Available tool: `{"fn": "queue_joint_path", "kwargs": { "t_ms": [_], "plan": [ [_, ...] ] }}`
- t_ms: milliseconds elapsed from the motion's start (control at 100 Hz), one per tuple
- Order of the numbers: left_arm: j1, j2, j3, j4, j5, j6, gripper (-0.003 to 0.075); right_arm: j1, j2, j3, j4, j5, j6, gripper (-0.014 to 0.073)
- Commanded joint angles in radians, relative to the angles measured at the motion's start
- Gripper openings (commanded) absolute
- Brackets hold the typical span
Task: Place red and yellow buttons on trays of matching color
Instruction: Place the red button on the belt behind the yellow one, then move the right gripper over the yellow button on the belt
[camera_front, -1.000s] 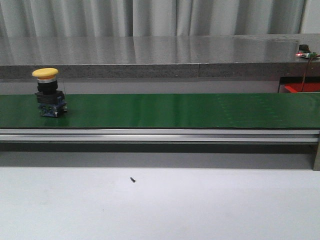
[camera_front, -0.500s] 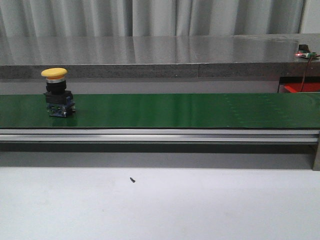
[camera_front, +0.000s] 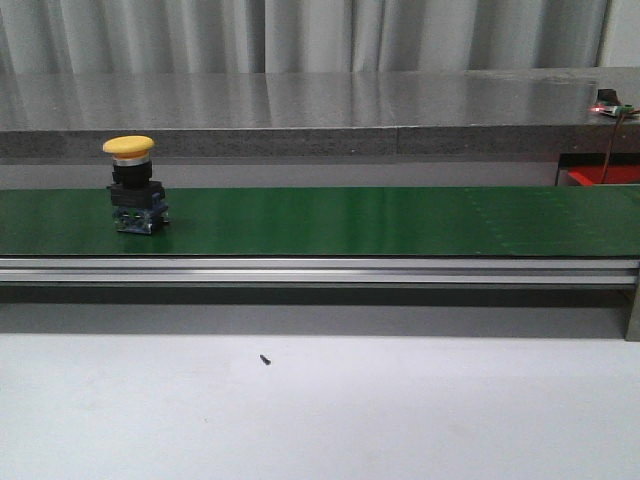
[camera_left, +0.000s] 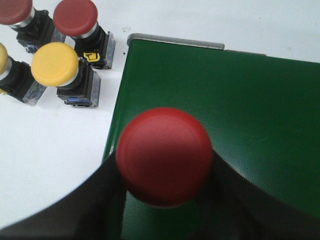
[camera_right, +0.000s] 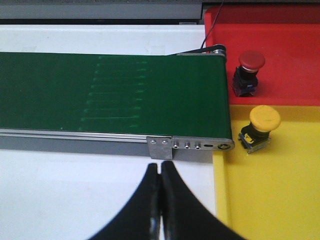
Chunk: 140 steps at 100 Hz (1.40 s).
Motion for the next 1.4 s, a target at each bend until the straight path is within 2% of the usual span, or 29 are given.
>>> {"fn": "queue_joint_path", "kwargs": {
  "t_ms": [0,60,280,330,740,880,970,1090,1330,1390],
  "plan": [
    [-0.007,-0.036,-0.035,0.001,-0.07,0.0,0.0176,0.003,0.0,-0.027,0.011,-0.069,-0.007,-0.0068],
    [-0.007,-0.036,-0.035,0.001,-0.07,0.002,0.023,0.003,0.0,-0.027,0.011,-0.069,-0.007,-0.0068],
    [-0.007,-0.036,-0.035,0.001,-0.07,0.015,0.0522,0.003,0.0,-0.027,0.011,-0.069,-0.007,-0.0068],
    [-0.007,-0.036,-0.035,-0.006,-0.068,0.015,0.0563,0.003,0.0,-0.027,0.011,-0.069,-0.007,-0.0068],
    [-0.019,-0.135,-0.035,-0.078,-0.038,0.015,0.0573,0.003,0.0,-0.027,0.011,-0.069,-0.007,-0.0068],
    [-0.039,-0.201,-0.034,-0.085,-0.023,0.019,0.0519,0.003,0.0,-0.027,0.011,-0.069,-0.007,-0.0068],
    [-0.064,-0.25,-0.021,-0.091,-0.022,0.019,0.0449,0.003,0.0,-0.027,0.011,-0.069,-0.007,-0.0068],
    [-0.104,-0.318,0.019,-0.11,-0.021,0.019,0.0324,0.003,0.0,-0.027,0.011,-0.069,-0.007,-0.0068],
    [-0.201,-0.452,0.11,-0.12,-0.019,0.019,-0.0021,0.003,0.0,-0.027,0.011,-0.069,-0.007,-0.0068],
    [-0.22,-0.485,0.129,-0.133,-0.015,0.019,-0.002,0.003,0.0,-0.027,0.011,-0.069,-0.007,-0.0068]
  ]
}}
